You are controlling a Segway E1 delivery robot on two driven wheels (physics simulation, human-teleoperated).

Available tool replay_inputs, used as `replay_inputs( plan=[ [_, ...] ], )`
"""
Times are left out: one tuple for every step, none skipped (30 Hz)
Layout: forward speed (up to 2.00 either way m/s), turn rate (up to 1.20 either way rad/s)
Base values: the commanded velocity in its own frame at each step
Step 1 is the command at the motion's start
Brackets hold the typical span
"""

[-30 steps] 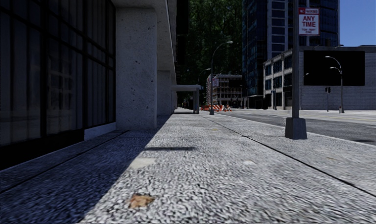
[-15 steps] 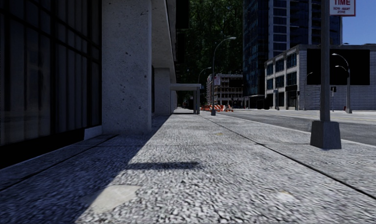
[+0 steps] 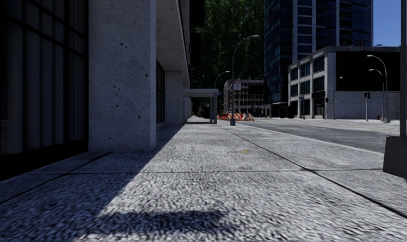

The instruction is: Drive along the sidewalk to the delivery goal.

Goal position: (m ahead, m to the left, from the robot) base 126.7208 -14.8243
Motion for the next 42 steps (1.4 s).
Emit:
replay_inputs(
  plan=[
    [2.0,0.0],
    [2.0,0.0],
    [2.0,0.0],
    [2.0,0.0],
    [2.0,0.0],
    [2.0,0.0],
    [2.0,0.0],
    [2.0,0.0],
    [2.0,0.0],
    [2.0,0.0],
    [2.0,0.0],
    [2.0,0.0],
    [2.0,0.0],
    [2.0,0.0],
    [2.0,0.0],
    [2.0,0.0],
    [2.0,0.0],
    [2.0,0.0],
    [2.0,0.0],
    [2.0,0.0],
    [2.0,0.0],
    [2.0,0.0],
    [2.0,0.0],
    [2.0,0.0],
    [2.0,0.0],
    [2.0,0.0],
    [2.0,0.0],
    [2.0,0.0],
    [2.0,0.0],
    [2.0,0.0],
    [2.0,0.0],
    [2.0,0.0],
    [2.0,0.0],
    [2.0,0.0],
    [2.0,0.0],
    [2.0,0.0],
    [2.0,0.0],
    [2.0,0.0],
    [2.0,0.0],
    [2.0,0.0],
    [2.0,0.0],
    [2.0,0.0]
  ],
)
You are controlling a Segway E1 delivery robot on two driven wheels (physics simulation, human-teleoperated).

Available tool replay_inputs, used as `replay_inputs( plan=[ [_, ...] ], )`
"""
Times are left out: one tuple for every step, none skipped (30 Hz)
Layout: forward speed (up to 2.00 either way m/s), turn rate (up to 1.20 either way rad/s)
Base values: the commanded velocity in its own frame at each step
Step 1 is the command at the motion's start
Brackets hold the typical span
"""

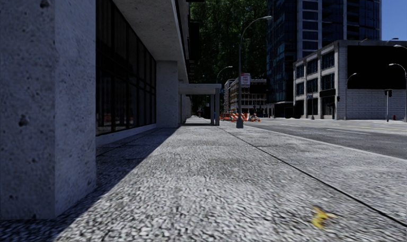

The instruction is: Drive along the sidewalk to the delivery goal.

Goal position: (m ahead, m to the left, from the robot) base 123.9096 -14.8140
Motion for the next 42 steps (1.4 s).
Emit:
replay_inputs(
  plan=[
    [2.0,0.0],
    [2.0,0.0],
    [2.0,0.0],
    [2.0,0.0],
    [2.0,0.0],
    [2.0,0.0],
    [2.0,0.0],
    [2.0,0.0],
    [2.0,0.0],
    [2.0,0.0],
    [2.0,0.0],
    [2.0,0.0],
    [2.0,0.0],
    [2.0,0.0],
    [2.0,0.0],
    [2.0,0.0],
    [2.0,0.0],
    [2.0,0.0],
    [2.0,0.0],
    [2.0,0.0],
    [2.0,0.0],
    [2.0,0.0],
    [2.0,0.0],
    [2.0,0.0],
    [2.0,0.0],
    [2.0,0.0],
    [2.0,0.0],
    [2.0,0.0],
    [2.0,0.0],
    [2.0,0.0],
    [2.0,0.0],
    [2.0,0.0],
    [2.0,0.0],
    [2.0,0.0],
    [2.0,0.0],
    [2.0,0.0],
    [2.0,0.0],
    [2.0,0.0],
    [2.0,0.0],
    [2.0,0.0],
    [2.0,0.0],
    [2.0,0.0]
  ],
)
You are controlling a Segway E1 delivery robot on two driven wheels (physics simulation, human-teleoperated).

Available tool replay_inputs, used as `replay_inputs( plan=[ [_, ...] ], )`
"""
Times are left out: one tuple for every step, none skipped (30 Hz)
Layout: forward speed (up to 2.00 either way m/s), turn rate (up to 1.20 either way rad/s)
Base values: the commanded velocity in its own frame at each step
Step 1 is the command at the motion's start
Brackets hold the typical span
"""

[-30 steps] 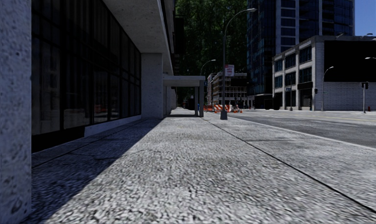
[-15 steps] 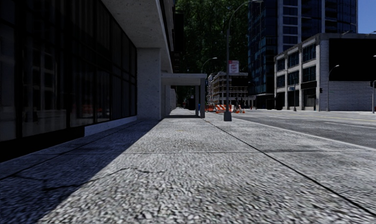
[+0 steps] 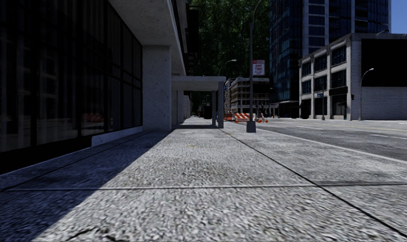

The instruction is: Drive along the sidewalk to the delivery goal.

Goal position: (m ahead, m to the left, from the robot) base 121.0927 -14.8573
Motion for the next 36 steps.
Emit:
replay_inputs(
  plan=[
    [2.0,0.0],
    [2.0,0.0],
    [2.0,0.0],
    [2.0,0.0],
    [2.0,0.0],
    [2.0,0.0],
    [2.0,0.0],
    [2.0,0.0],
    [2.0,0.0],
    [2.0,0.0],
    [2.0,0.0],
    [2.0,0.0],
    [2.0,0.0],
    [2.0,0.0],
    [2.0,0.0],
    [2.0,0.0],
    [2.0,0.0],
    [2.0,0.0],
    [2.0,0.0],
    [2.0,0.0],
    [2.0,0.0],
    [2.0,0.0],
    [2.0,0.0],
    [2.0,0.0],
    [2.0,0.0],
    [2.0,0.0],
    [2.0,0.0],
    [2.0,0.0],
    [2.0,0.0],
    [2.0,0.0],
    [2.0,0.0],
    [2.0,0.0],
    [2.0,0.0],
    [2.0,0.0],
    [2.0,0.0],
    [2.0,0.0]
  ],
)
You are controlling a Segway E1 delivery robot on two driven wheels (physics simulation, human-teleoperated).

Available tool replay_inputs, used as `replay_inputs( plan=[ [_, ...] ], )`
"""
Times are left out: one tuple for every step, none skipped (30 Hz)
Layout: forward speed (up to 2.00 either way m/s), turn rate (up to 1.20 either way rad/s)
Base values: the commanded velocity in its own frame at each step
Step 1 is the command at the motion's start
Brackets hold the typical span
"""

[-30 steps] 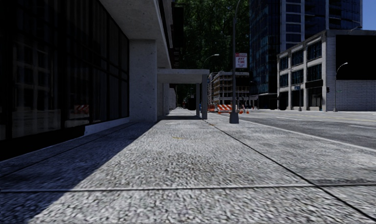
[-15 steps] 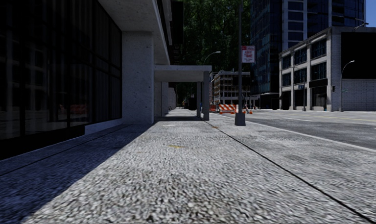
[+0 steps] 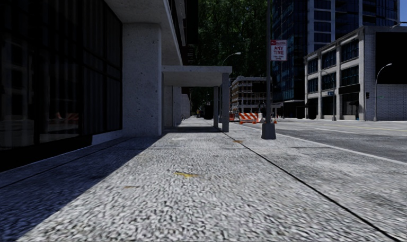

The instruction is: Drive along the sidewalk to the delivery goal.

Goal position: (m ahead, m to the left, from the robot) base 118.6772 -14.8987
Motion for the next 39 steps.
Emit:
replay_inputs(
  plan=[
    [2.0,0.01],
    [2.0,0.49],
    [2.0,1.2],
    [2.0,1.2],
    [2.0,1.2],
    [2.0,0.4],
    [2.0,0.0],
    [2.0,0.0],
    [2.0,0.0],
    [2.0,0.0],
    [2.0,0.0],
    [2.0,0.0],
    [2.0,0.0],
    [2.0,0.0],
    [2.0,0.0],
    [2.0,0.0],
    [2.0,0.0],
    [2.0,0.0],
    [2.0,0.0],
    [2.0,0.0],
    [2.0,0.0],
    [2.0,0.0],
    [2.0,0.0],
    [2.0,0.0],
    [2.0,0.0],
    [2.0,0.0],
    [2.0,0.0],
    [2.0,0.0],
    [2.0,0.0],
    [2.0,0.0],
    [2.0,0.0],
    [2.0,0.0],
    [2.0,0.0],
    [2.0,0.0],
    [2.0,0.0],
    [2.0,0.0],
    [2.0,0.0],
    [2.0,0.0],
    [2.0,0.0]
  ],
)
